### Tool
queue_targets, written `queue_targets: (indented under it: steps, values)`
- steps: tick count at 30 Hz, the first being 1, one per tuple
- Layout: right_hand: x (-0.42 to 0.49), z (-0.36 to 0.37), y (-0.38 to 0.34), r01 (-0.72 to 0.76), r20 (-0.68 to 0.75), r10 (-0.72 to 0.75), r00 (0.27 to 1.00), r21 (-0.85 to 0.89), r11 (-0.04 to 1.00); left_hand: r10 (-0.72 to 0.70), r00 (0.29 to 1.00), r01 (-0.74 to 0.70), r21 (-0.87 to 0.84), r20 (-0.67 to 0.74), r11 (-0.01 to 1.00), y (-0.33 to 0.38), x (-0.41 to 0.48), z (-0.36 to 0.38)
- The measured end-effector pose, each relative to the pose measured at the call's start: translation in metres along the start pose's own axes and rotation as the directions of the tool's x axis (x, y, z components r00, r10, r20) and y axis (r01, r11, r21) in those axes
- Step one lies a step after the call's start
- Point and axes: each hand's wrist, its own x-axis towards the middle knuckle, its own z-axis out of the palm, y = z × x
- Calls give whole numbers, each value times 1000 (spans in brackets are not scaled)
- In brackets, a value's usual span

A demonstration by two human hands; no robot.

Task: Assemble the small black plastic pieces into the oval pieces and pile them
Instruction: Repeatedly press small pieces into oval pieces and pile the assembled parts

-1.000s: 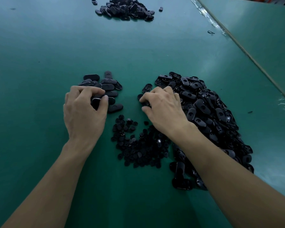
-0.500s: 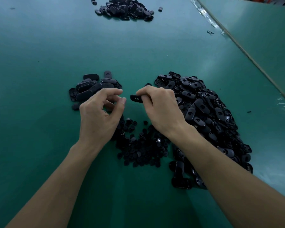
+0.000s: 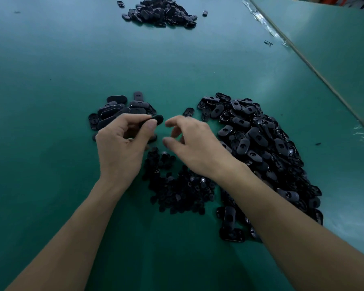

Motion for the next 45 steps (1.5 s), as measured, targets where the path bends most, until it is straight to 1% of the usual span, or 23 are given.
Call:
queue_targets:
  steps: [2, 4, 8, 12, 16, 22, 29, 35, 41, 45]
  values:
    - [-3, 4, -2, 11, 92, -1, 996, -110, 994, -11, 999, 11, -27, -30, 1000, -1, 1, 0]
    - [-5, 8, -5, 43, 128, -21, 992, -169, 985, -11, 1000, 10, -18, -28, 1000, -1, 1, 0]
    - [-4, 11, -8, 71, 118, -46, 992, -222, 972, 41, 999, -41, 26, 0, 999, -2, 1, 0]
    - [-3, 12, -8, 82, 115, -56, 992, -238, 968, 11, 999, -9, -47, 34, 999, 1, -1, 3]
    - [-4, 14, -9, 87, 136, -59, 989, -216, 972, -26, 1000, 26, -93, 1, 995, 1, 0, 3]
    - [-3, 16, -10, 117, 175, -87, 981, -167, 979, 7, 999, -10, -78, -39, 997, -1, 1, 2]
    - [-2, 19, -10, 111, 135, -94, 986, -126, 986, -7, 998, 2, -82, -61, 997, -4, 2, 3]
    - [-3, 20, -10, 110, 127, -101, 987, -69, 992, -11, 998, 7, -68, -59, 998, -4, 1, 4]
    - [-4, 21, -10, 150, 75, -142, 987, -125, 981, -8, 998, 4, -63, -64, 998, -5, 1, 5]
    - [-2, 20, -10, 128, 71, -120, 990, -133, 983, 3, 998, -6, -42, -64, 999, -7, 1, 5]
